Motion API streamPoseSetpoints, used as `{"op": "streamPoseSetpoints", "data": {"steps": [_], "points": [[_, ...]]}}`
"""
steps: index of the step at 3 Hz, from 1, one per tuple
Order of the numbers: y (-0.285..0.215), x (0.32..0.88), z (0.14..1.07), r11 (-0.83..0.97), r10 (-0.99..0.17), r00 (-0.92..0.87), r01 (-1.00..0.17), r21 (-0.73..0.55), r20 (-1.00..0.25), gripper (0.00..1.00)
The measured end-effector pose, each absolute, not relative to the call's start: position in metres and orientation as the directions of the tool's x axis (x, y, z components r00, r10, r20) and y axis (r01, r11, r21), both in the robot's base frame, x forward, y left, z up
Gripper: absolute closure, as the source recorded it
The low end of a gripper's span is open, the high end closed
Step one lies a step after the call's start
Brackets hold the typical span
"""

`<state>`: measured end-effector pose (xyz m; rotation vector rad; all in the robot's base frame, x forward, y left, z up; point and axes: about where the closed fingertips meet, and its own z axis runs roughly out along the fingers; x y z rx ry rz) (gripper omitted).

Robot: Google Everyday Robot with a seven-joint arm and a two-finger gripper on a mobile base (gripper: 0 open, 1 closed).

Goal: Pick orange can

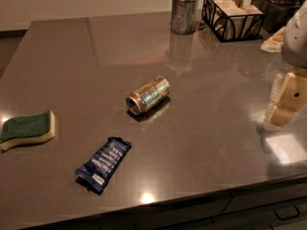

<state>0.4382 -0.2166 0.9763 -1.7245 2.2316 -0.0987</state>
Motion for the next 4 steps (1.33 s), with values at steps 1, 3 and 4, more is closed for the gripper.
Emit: {"op": "streamPoseSetpoints", "data": {"steps": [1,3,4], "points": [[-0.217,0.438,0.976,0.27,-0.953,-0.221,-0.931,-0.246,-0.207,0.0],[-0.179,0.478,0.971,0.101,-0.978,-0.04,-0.948,-0.301,-0.204,0.0],[-0.16,0.505,0.964,-0.004,-0.982,0.065,-0.947,-0.323,-0.178,0.0]]}}
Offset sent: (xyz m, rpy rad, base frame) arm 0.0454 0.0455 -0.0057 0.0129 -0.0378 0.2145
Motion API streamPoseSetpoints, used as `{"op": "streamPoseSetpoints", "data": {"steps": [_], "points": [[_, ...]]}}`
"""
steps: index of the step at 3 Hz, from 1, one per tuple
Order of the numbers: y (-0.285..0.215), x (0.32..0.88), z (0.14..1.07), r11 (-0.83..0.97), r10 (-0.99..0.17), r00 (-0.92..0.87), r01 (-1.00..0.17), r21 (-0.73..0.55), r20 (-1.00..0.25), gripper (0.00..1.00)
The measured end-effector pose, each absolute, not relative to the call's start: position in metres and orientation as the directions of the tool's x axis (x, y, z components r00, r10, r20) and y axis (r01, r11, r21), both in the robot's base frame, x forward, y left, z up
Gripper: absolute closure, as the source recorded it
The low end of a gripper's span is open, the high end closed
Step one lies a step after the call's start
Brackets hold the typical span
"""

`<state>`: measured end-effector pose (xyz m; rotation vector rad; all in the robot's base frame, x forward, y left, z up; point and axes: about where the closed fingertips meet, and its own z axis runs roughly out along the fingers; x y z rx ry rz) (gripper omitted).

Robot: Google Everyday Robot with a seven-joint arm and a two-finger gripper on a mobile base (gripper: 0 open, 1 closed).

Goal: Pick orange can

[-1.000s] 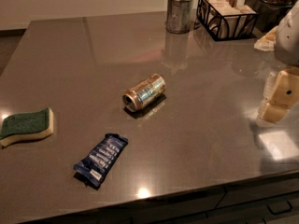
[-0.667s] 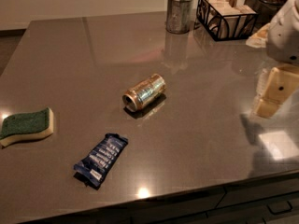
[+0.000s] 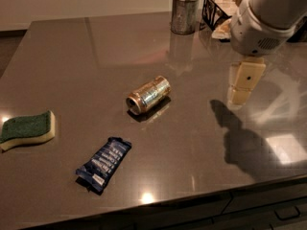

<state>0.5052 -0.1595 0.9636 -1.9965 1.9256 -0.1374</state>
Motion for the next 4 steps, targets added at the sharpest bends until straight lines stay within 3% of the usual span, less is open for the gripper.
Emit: {"op": "streamPoseSetpoints", "data": {"steps": [2,4], "points": [[-0.125,0.546,0.938,-0.257,-0.946,0.305,-0.911,-0.322,-0.108,0.0],[-0.071,0.548,0.914,-0.481,-0.847,0.522,-0.832,-0.276,-0.098,0.0]]}}
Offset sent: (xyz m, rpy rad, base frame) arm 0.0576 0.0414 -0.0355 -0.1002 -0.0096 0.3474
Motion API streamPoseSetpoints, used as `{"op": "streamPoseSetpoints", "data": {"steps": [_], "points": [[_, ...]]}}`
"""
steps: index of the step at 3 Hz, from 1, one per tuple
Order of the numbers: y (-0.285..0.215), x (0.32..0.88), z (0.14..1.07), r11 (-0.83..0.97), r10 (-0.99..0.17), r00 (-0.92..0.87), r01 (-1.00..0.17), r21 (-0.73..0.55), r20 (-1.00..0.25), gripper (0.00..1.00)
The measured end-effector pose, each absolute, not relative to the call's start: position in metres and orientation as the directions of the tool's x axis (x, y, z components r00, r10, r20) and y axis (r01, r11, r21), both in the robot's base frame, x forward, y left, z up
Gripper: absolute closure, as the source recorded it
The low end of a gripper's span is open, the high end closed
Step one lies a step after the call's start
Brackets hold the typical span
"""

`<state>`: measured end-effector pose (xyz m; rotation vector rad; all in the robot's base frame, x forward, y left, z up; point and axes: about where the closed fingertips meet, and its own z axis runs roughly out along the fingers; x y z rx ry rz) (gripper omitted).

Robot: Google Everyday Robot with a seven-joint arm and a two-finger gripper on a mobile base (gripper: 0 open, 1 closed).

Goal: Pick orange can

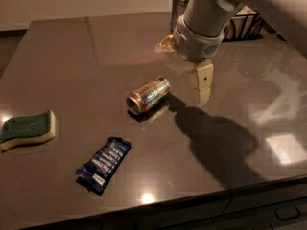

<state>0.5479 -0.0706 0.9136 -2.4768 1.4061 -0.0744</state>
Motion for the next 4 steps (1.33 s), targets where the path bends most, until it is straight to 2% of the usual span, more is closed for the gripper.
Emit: {"op": "streamPoseSetpoints", "data": {"steps": [2,4], "points": [[-0.02,0.539,0.885,-0.62,-0.754,0.646,-0.761,-0.19,-0.124,0.0],[0.001,0.535,0.861,-0.673,-0.719,0.684,-0.729,-0.123,-0.121,0.0]]}}
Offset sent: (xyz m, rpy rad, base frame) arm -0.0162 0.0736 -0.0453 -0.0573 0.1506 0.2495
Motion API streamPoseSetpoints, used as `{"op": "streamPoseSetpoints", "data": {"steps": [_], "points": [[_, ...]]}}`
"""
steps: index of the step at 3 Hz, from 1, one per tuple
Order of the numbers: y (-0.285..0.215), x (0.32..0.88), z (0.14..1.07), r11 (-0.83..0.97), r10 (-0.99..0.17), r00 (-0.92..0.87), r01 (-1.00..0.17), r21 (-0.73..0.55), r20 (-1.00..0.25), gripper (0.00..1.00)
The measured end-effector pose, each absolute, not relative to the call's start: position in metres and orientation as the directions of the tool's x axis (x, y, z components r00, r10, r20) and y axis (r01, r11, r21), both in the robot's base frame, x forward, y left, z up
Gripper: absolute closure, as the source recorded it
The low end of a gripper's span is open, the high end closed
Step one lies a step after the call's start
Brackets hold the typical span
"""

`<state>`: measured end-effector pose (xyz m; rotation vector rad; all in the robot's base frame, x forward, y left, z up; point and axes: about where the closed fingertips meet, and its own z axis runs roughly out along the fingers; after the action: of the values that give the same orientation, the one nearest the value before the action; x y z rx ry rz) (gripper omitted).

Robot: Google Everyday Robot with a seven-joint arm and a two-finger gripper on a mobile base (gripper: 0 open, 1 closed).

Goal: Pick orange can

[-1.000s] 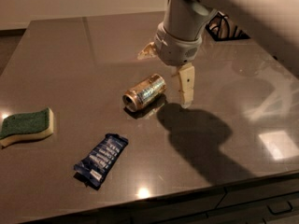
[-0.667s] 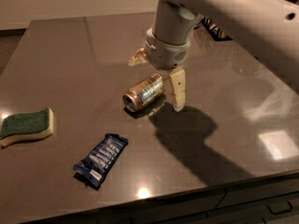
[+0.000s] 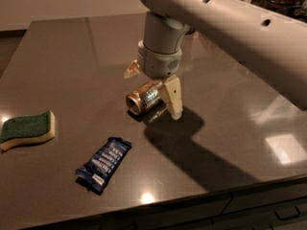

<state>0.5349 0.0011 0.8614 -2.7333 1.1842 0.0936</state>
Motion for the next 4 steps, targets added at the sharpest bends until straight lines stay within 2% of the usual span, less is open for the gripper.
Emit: {"op": "streamPoseSetpoints", "data": {"steps": [1,4], "points": [[0.002,0.536,0.854,-0.677,-0.722,0.684,-0.729,-0.097,-0.103,0.16],[-0.006,0.535,0.884,-0.639,-0.754,0.647,-0.763,-0.103,-0.116,0.86]]}}
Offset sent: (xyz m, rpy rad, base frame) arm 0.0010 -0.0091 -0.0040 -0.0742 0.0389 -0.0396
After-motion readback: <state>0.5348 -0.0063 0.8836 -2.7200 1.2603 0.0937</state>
